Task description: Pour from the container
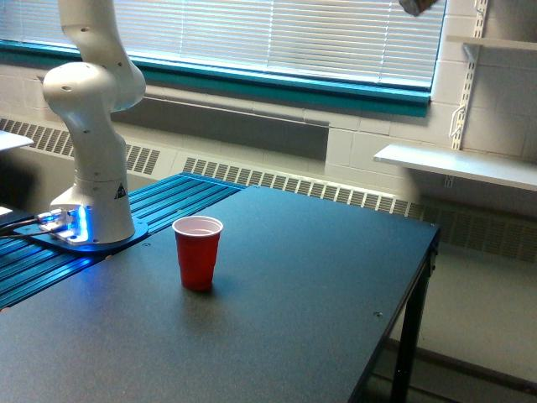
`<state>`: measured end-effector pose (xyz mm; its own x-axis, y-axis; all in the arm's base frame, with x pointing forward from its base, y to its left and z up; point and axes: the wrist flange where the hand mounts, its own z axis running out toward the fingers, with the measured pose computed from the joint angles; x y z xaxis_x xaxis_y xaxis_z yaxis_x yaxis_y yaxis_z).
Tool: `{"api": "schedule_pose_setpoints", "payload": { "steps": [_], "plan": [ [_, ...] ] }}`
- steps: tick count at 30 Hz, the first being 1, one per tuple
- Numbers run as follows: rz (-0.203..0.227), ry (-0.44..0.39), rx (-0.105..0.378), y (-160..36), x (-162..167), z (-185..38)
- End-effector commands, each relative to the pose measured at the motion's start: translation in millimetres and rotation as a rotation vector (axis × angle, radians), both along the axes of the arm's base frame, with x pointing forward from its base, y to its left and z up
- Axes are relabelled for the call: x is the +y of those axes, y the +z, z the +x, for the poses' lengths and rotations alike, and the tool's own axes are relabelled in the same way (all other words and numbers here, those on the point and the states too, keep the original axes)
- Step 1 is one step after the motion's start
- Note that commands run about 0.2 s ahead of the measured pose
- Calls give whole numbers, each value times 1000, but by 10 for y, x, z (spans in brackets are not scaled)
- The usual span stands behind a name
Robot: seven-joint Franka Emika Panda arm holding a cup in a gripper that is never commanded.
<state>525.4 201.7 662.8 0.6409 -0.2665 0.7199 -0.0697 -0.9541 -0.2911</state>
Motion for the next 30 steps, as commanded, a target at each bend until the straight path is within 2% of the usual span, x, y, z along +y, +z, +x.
{"api": "schedule_pose_setpoints", "payload": {
  "steps": [1,16,30],
  "plan": [
    [-31,-55,17,-198,-402,43],
    [-52,-146,67,-570,-975,-112],
    [-61,-224,116,-869,-1413,-435]
  ]
}}
